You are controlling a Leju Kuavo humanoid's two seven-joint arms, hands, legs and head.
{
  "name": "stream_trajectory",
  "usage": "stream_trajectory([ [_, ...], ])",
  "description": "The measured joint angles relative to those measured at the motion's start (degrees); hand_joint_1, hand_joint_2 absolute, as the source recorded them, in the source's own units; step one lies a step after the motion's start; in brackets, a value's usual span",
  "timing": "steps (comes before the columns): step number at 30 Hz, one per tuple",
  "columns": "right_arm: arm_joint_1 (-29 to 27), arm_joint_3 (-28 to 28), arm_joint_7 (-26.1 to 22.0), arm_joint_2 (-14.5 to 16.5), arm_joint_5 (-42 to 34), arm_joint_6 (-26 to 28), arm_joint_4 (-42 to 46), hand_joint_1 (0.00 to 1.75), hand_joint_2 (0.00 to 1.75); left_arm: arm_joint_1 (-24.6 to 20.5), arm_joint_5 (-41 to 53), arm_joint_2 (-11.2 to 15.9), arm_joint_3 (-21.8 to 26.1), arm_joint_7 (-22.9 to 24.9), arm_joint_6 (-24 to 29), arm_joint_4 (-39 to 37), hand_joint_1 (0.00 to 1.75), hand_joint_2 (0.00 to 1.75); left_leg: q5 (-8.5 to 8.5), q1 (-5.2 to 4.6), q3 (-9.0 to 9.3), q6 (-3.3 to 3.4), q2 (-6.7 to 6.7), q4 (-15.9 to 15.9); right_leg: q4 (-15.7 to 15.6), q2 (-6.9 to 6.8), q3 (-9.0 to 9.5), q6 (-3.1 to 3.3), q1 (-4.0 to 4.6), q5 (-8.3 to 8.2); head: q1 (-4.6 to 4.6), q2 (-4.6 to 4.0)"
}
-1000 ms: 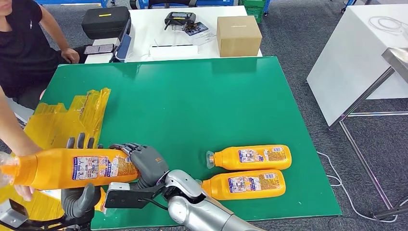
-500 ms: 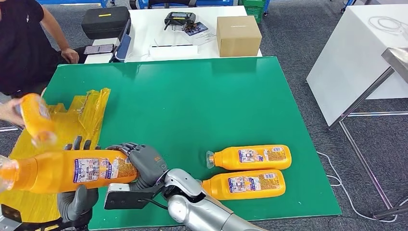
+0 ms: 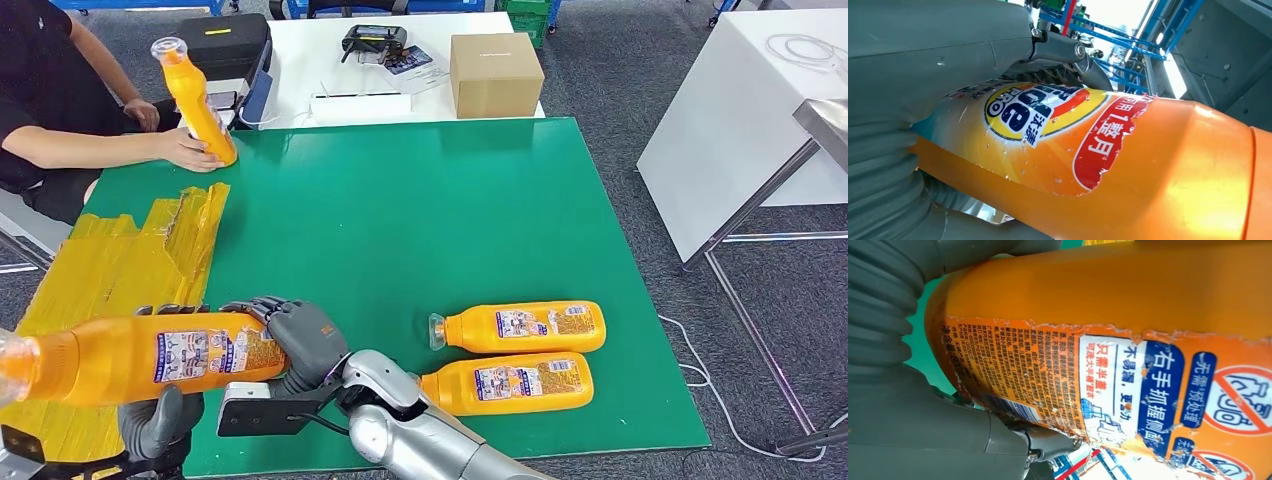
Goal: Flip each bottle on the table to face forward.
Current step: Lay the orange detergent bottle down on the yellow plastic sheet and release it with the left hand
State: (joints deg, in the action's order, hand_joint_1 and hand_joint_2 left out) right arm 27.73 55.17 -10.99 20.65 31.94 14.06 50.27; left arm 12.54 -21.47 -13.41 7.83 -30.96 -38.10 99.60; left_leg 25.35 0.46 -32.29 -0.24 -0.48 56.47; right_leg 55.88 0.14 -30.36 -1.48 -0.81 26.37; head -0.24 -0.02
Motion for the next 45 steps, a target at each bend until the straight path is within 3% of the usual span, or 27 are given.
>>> stream_trajectory([
  [11, 0.2, -0.7, 0.1, 0.0, 0.3, 0.0, 0.0, 1.69, 1.75, -0.6, 2.0, 0.5, -0.1, -0.8, 0.5, 0.2, 1.75, 1.75, 0.00, 0.00, 0.00, 0.00, 0.00, 0.0, 0.0, 0.00, 0.00, 0.00, 0.00, 0.00, -0.01, 0.00],
  [15, 0.3, -1.0, 0.6, 0.0, 0.6, 0.1, 0.0, 0.01, 1.75, -0.7, 3.8, 0.7, -0.3, -1.3, 1.4, 0.7, 1.75, 1.75, 0.00, 0.00, 0.00, 0.00, 0.00, 0.0, 0.0, 0.00, 0.01, 0.00, 0.00, 0.00, -0.01, 0.00],
  [27, -0.4, -7.1, 0.2, 0.0, 8.7, -0.7, -0.6, 0.00, 1.75, -0.6, 16.4, 1.6, 1.1, -6.0, 8.1, 3.2, 1.75, 1.75, 0.00, 0.00, 0.00, 0.00, -0.01, 0.0, 0.0, 0.00, 0.03, 0.00, 0.00, 0.00, 0.01, 0.00],
  [31, -1.3, -9.2, -0.2, 0.0, 10.8, -0.9, -0.5, 0.00, 0.00, -0.6, 17.8, 1.7, 3.0, -6.4, 8.5, 3.3, 1.75, 1.75, 0.00, 0.00, 0.00, 0.00, -0.01, 0.0, 0.0, -0.01, 0.03, 0.00, 0.00, 0.00, -0.01, 0.00],
  [39, -3.3, -12.7, -0.9, -0.1, 15.7, -1.6, 1.0, 0.00, 0.00, -0.2, 25.9, 1.7, 7.6, -8.8, 12.4, 3.9, 1.75, 1.75, 0.00, 0.00, -0.01, 0.00, -0.01, 0.0, 0.0, -0.01, 0.02, 0.00, 0.00, 0.00, 0.01, 0.00],
  [45, -5.8, -16.8, -1.1, -1.6, 16.3, -2.6, 7.0, 0.00, 0.00, -2.3, 51.5, 2.3, 9.7, -6.0, 32.7, 3.3, 1.75, 1.75, -0.01, 0.00, -0.01, 0.00, -0.04, 0.0, 0.0, -0.03, -0.04, 0.00, 0.00, 0.00, 0.01, 0.00],
])
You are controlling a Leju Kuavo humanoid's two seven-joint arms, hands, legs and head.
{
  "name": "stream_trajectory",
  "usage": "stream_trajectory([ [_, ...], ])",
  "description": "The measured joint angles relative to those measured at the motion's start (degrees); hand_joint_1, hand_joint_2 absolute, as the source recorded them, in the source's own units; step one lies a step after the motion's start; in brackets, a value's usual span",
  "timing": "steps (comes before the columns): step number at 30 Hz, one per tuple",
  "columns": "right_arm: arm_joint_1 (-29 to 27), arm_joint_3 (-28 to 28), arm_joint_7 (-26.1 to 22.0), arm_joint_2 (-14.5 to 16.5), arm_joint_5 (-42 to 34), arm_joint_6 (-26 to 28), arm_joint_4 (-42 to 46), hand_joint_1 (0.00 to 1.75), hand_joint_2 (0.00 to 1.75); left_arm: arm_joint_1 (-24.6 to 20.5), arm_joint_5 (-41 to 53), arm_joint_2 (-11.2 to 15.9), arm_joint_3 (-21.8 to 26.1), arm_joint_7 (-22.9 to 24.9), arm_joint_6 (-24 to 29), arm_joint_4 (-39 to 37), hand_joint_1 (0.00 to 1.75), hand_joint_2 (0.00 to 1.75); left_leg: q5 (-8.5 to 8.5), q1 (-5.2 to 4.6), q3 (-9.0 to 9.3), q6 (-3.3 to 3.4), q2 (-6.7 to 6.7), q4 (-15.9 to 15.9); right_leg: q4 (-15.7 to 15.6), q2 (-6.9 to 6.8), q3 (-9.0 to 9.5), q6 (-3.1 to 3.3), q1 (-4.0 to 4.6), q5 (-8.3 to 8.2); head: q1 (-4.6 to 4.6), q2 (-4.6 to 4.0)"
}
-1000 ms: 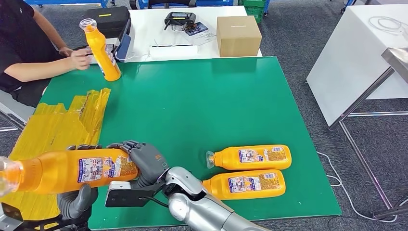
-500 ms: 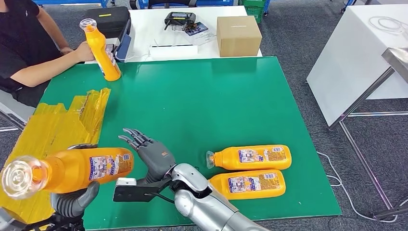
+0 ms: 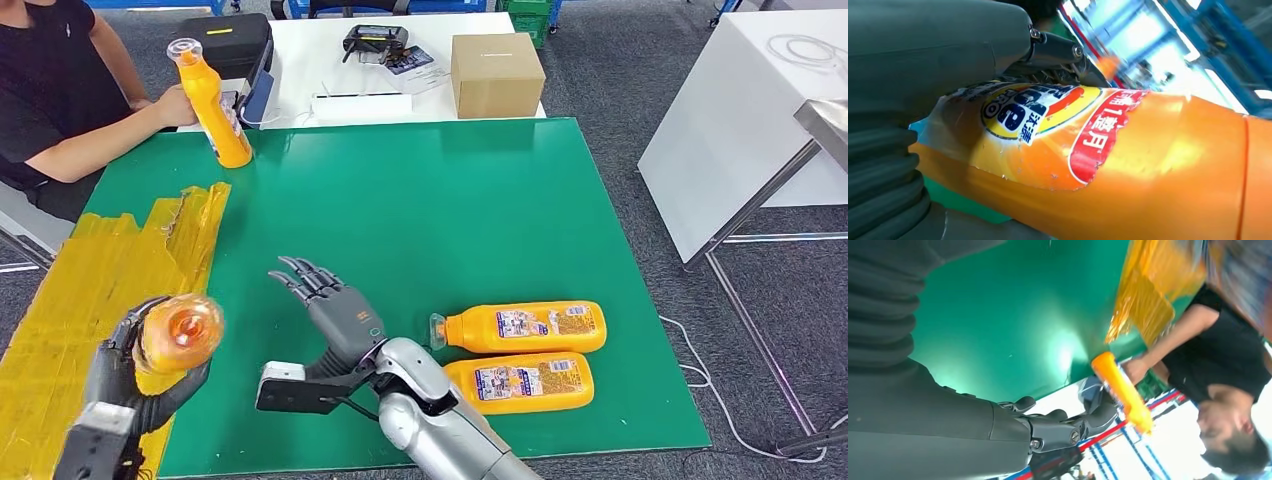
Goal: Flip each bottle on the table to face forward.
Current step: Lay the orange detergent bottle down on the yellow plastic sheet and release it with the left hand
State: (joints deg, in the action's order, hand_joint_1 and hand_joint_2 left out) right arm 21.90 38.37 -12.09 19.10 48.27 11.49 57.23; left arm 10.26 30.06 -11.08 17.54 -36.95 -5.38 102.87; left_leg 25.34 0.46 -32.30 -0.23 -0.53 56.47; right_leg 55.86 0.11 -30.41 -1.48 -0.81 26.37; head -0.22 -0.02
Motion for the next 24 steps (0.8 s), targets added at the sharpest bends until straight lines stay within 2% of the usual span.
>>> stream_trajectory([
  [6, -0.5, -4.3, 0.0, -1.6, -1.9, -2.3, 4.1, 0.00, 0.00, -3.7, 8.5, 0.8, -0.1, 4.1, 7.5, -3.2, 1.75, 1.75, 0.00, -0.01, 0.04, 0.00, 0.02, 0.0, 0.0, 0.02, 0.06, -0.03, -0.01, -0.02, -0.01, 0.00],
  [11, -0.5, -5.9, 0.0, -2.0, -2.6, -2.9, 5.4, 0.00, 0.00, -5.0, 11.4, 1.3, -0.2, 5.2, 10.0, -4.9, 1.75, 1.75, 0.00, 0.00, 0.00, 0.00, 0.02, 0.0, 0.0, 0.02, 0.01, -0.03, 0.00, -0.02, -0.02, 0.00],
  [15, -0.2, -7.2, -0.3, -2.6, -5.4, -4.2, 6.6, 0.00, 0.00, -6.1, 27.9, 2.2, -1.2, 11.3, 21.8, -7.2, 1.75, 1.75, 0.00, 0.00, -0.02, 0.00, 0.03, 0.0, 0.0, 0.02, -0.01, -0.03, 0.00, -0.02, -0.01, 0.00],
  [17, 0.4, -7.7, -0.4, -3.0, -6.3, -5.2, 7.2, 0.00, 0.00, -6.5, 33.7, 3.0, -1.6, 13.9, 25.9, -9.1, 1.75, 1.75, 0.00, 0.00, -0.02, 0.00, 0.04, 0.0, 0.0, 0.03, 0.00, -0.03, 0.00, -0.02, -0.01, 0.00],
  [24, 1.7, -8.1, -0.8, -3.0, -6.9, -5.9, 7.5, 0.00, 0.00, -7.5, 39.3, 7.0, -0.9, 17.2, 29.0, -17.2, 1.75, 1.75, 0.00, 0.01, -0.02, 0.00, 0.05, 0.0, 0.0, 0.03, 0.01, -0.03, 0.00, -0.02, -0.02, 0.00],
])
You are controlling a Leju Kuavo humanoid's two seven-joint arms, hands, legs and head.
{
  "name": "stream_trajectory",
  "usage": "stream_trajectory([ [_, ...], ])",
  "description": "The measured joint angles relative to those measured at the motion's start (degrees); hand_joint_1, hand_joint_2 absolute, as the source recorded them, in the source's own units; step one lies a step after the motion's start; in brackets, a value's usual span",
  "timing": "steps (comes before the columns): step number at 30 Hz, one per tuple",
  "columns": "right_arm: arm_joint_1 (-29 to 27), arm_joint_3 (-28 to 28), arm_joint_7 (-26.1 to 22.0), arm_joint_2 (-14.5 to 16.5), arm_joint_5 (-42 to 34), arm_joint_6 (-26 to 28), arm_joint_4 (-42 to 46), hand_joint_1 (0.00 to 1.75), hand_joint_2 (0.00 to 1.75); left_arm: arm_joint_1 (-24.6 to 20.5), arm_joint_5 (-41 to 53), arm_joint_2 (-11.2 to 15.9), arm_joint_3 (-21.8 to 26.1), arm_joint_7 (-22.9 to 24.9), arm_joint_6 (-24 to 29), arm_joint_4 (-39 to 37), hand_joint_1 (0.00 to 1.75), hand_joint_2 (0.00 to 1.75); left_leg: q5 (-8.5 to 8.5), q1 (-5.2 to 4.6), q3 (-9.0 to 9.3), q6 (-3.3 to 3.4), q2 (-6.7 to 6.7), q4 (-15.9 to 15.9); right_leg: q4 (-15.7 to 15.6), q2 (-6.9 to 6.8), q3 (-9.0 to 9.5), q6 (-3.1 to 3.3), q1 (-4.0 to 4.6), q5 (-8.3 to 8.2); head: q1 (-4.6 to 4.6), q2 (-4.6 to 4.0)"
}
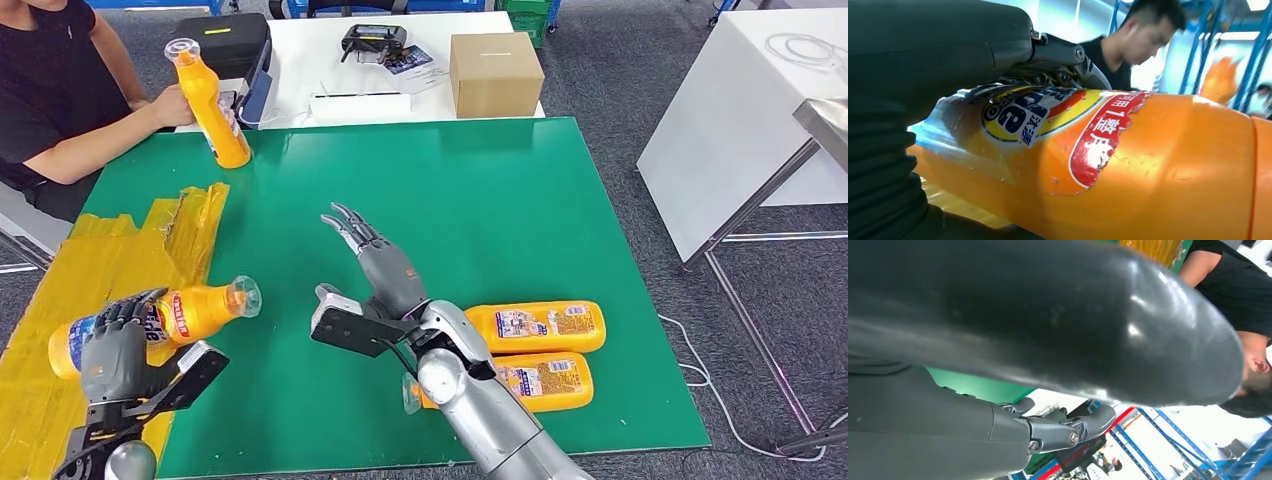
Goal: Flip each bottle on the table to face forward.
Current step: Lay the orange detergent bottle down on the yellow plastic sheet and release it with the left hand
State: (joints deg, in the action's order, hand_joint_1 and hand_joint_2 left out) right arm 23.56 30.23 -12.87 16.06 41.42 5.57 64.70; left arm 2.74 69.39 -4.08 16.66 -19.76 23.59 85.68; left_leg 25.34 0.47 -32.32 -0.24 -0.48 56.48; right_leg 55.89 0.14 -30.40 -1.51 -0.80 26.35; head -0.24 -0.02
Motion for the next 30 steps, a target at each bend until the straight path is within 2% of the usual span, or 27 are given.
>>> stream_trajectory([
  [16, -0.3, -0.2, -1.7, -0.9, -1.7, 0.2, -0.5, 0.00, 0.00, -0.7, 5.7, 7.5, 3.2, 4.1, -4.8, -13.2, 1.75, 1.75, 0.00, 0.00, -0.03, 0.00, 0.01, 0.0, 0.0, 0.01, 0.00, 0.00, 0.00, 0.00, 0.02, 0.00],
  [21, -0.2, -0.2, -2.2, -0.9, -2.1, 0.1, -1.0, 0.00, 0.00, -1.4, 3.3, 10.0, 5.5, 1.3, -5.9, -17.3, 1.75, 1.75, 0.01, 0.00, 0.06, -0.01, 0.02, 0.0, 0.0, 0.03, 0.10, 0.01, 0.01, 0.01, 0.01, 0.00],
  [25, -0.2, -0.2, -2.8, -1.0, -2.5, 0.3, -1.9, 0.00, 0.00, -1.7, 1.9, 11.3, 7.7, -2.3, -6.9, -19.5, 0.03, 1.75, 0.01, 0.02, 0.17, -0.01, 0.04, -0.1, 0.0, 0.04, 0.18, 0.02, 0.02, 0.01, 0.01, 0.00],
  [26, -0.2, -0.2, -3.0, -1.0, -2.5, 0.3, -2.1, 0.00, 0.00, -1.5, 1.1, 11.5, 8.3, -3.7, -7.4, -19.7, 0.00, 1.75, 0.01, 0.02, 0.19, -0.02, 0.03, -0.1, 0.0, 0.04, 0.20, 0.02, 0.02, 0.02, 0.00, 0.00],
  [30, -0.2, -0.2, -3.4, -1.1, -2.7, 0.4, -3.1, 0.00, 0.00, -0.7, 1.0, 11.7, 10.3, -7.3, -7.5, -19.7, 0.00, 0.00, 0.01, 0.03, 0.24, -0.02, 0.01, -0.1, 0.0, 0.03, 0.25, 0.03, 0.03, 0.02, 0.01, 0.00],
])
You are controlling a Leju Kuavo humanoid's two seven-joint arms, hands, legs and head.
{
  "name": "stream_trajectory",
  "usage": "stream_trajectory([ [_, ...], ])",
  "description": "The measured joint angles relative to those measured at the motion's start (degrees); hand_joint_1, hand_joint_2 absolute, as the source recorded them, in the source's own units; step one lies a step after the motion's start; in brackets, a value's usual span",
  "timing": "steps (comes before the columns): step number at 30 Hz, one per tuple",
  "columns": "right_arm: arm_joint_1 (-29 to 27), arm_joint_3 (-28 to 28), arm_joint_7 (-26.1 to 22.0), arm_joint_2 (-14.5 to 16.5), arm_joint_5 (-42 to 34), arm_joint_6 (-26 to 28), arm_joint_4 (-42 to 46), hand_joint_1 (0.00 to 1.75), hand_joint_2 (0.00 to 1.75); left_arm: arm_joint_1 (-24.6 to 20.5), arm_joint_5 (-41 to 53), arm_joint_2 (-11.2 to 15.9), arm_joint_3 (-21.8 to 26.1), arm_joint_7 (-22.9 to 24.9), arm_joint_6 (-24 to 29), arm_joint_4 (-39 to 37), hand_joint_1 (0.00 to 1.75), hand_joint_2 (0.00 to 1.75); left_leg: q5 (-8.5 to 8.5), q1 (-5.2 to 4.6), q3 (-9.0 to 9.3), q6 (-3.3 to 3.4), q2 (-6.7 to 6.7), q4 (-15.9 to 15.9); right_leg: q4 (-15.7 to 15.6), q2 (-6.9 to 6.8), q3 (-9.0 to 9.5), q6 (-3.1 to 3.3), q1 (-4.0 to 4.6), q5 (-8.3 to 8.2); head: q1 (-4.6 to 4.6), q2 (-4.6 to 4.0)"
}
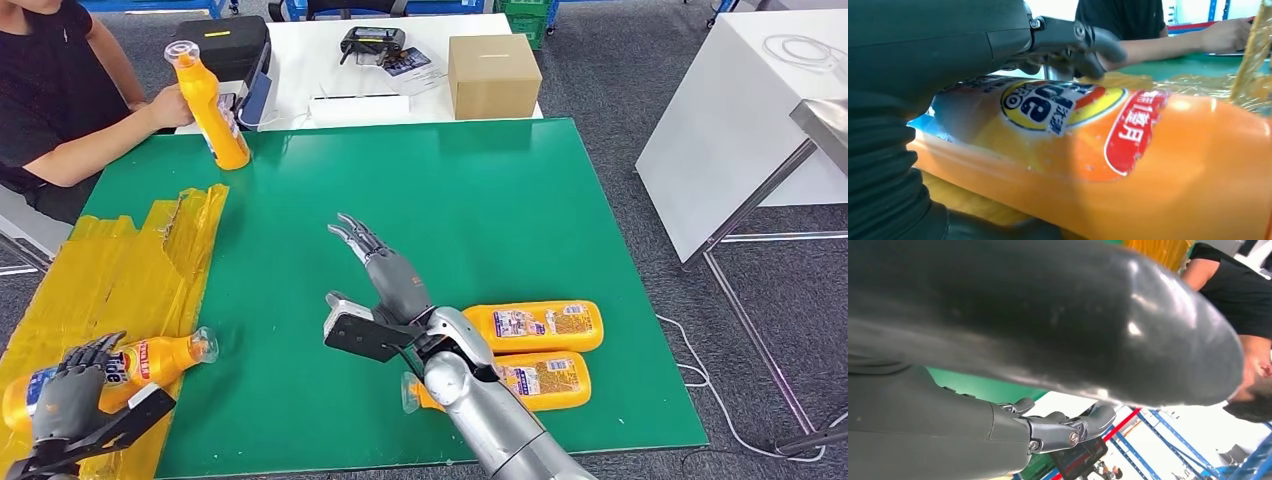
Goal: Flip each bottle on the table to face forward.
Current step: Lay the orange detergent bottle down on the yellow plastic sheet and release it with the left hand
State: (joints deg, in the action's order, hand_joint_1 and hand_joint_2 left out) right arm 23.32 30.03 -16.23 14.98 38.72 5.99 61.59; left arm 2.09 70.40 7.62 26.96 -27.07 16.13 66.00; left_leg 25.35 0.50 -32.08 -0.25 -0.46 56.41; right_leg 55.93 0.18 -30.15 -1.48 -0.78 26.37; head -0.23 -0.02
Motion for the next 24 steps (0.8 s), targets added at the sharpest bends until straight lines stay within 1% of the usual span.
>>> stream_trajectory([
  [3, 0.0, 0.0, 0.1, 0.0, 0.2, 0.2, -0.6, 0.00, 0.00, 0.2, -0.8, -0.3, 1.2, -0.7, 0.8, 0.2, 0.00, 0.00, 0.00, -0.01, 0.00, 0.00, -0.02, 0.0, 0.0, -0.01, 0.00, 0.00, 0.00, 0.00, 0.01, 0.00],
  [8, 0.0, 0.0, 0.6, 0.5, 1.2, 0.7, -1.5, 0.00, 0.00, 0.4, -10.0, -1.9, 3.9, -5.8, -2.0, 2.0, 0.00, 0.00, 0.00, -0.03, -0.02, 0.01, -0.02, 0.0, 0.0, -0.01, 0.00, 0.00, -0.02, 0.00, 0.01, 0.00],
  [13, 0.0, 0.0, 0.6, 0.8, 1.0, 0.5, -2.4, 0.00, 0.00, 0.8, -12.6, -3.1, 5.3, -7.9, -2.4, 3.6, 0.00, 0.00, 0.00, -0.03, -0.04, 0.01, -0.02, 0.0, 0.0, -0.01, -0.02, 0.00, -0.02, 0.00, 0.01, 0.00],
  [16, 0.0, 0.0, 0.6, 1.0, 0.3, 0.0, -3.0, 0.00, 0.00, 0.9, -17.2, -4.2, 6.2, -10.7, -2.8, 4.9, 0.00, 0.00, 0.00, -0.02, -0.07, 0.01, -0.02, 0.0, 0.0, -0.01, -0.06, 0.00, -0.02, 0.00, 0.02, 0.00],
  [19, 0.0, 0.0, 0.4, 1.2, -0.7, -0.8, -3.6, 0.00, 0.00, 1.1, -25.6, -5.9, 6.9, -12.4, -3.7, 7.9, 0.00, 0.00, 0.00, -0.02, -0.09, 0.01, -0.02, 0.0, 0.0, -0.01, -0.09, 0.00, -0.02, 0.00, 0.02, 0.00],
  [21, 0.0, 0.0, 0.1, 1.3, -1.7, -1.8, -4.0, 0.00, 0.00, 1.2, -33.7, -6.8, 6.8, -12.8, -5.1, 10.5, 0.00, 0.00, -0.01, -0.02, -0.09, 0.01, -0.02, 0.0, 0.0, -0.01, -0.11, 0.00, -0.02, 0.00, 0.02, 0.00],
  [22, 0.0, 0.0, -0.3, 1.4, -1.8, -1.7, -4.1, 0.00, 0.00, 1.1, -38.2, -7.2, 6.8, -12.9, -6.8, 11.8, 0.00, 0.00, -0.01, -0.02, -0.09, 0.01, -0.02, 0.0, 0.0, -0.02, -0.11, -0.01, -0.02, 0.00, 0.01, 0.00],
  [24, -0.1, 0.0, -1.2, 1.5, -0.7, -0.3, -4.2, 0.00, 0.00, 0.7, -47.5, -8.3, 7.0, -13.0, -12.0, 14.4, 0.00, 0.00, -0.01, -0.02, -0.10, 0.01, -0.03, 0.0, 0.0, -0.03, -0.11, -0.01, -0.02, 0.00, 0.01, 0.00],
])
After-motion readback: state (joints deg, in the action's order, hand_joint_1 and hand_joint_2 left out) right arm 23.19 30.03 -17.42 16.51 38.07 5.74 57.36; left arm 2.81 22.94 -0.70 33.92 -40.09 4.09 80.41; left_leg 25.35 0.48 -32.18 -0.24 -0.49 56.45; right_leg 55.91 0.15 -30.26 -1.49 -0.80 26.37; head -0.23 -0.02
